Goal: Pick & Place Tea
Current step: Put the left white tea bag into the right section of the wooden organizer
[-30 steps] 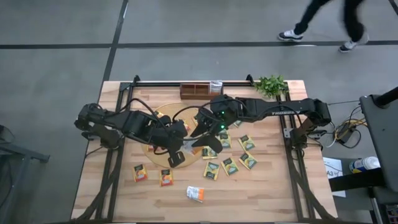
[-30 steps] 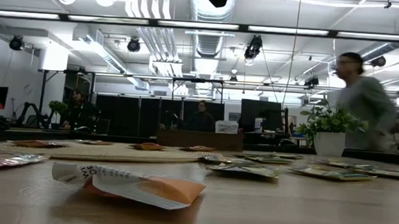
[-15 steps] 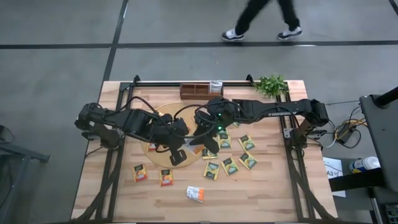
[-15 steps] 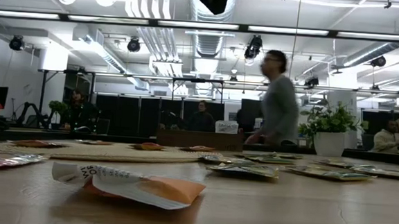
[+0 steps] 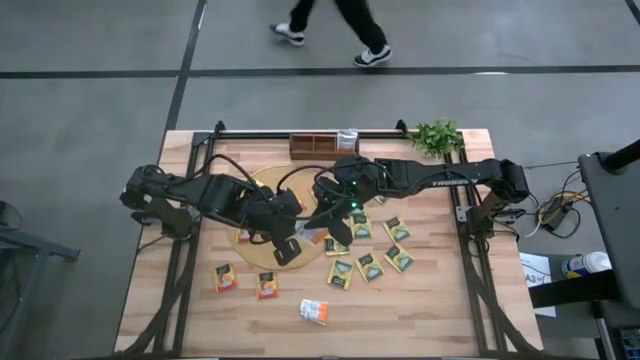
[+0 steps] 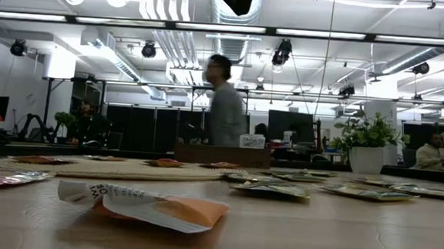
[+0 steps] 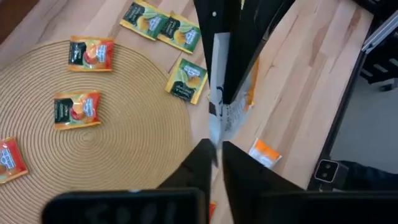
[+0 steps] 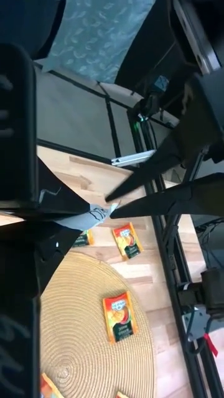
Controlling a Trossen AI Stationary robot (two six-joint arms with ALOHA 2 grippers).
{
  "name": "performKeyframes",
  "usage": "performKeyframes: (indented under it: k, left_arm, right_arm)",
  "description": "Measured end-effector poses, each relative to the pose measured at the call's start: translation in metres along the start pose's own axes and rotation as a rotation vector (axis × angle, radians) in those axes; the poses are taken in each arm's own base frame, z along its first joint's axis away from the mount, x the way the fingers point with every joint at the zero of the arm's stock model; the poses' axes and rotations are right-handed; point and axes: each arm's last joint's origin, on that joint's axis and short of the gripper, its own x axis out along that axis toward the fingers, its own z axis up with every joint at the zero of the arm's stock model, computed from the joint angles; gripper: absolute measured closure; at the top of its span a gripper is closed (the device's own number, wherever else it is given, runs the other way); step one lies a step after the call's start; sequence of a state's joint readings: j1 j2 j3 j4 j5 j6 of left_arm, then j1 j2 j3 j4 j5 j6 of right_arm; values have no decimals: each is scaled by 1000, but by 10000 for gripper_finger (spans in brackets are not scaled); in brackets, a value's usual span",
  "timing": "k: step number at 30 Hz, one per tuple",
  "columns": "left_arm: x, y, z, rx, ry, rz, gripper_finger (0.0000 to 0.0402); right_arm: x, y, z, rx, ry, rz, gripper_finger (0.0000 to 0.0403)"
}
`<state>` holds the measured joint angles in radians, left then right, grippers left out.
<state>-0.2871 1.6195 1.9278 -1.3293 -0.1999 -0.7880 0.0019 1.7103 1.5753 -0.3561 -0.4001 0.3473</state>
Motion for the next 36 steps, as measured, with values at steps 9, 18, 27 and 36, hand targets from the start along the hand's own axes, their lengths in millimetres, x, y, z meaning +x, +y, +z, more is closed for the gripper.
performKeyframes:
  k: [9, 18, 27, 36]
  left_arm:
    - [-12, 1, -5, -7, -24, -9, 269]
    - [-63, -9, -41, -4, -448, 144, 264]
    - [-75, -4, -71, -113, -692, 188, 264]
    - [-50, -4, -83, -74, -672, 160, 264]
  right_arm:
    - [-2, -3, 0, 5, -3, -44, 395]
    - [-34, -18, 3, -4, -63, -204, 395]
    - [-75, -39, 1, 24, -292, -267, 395]
    - [-89, -60, -23, 45, -449, -251, 395]
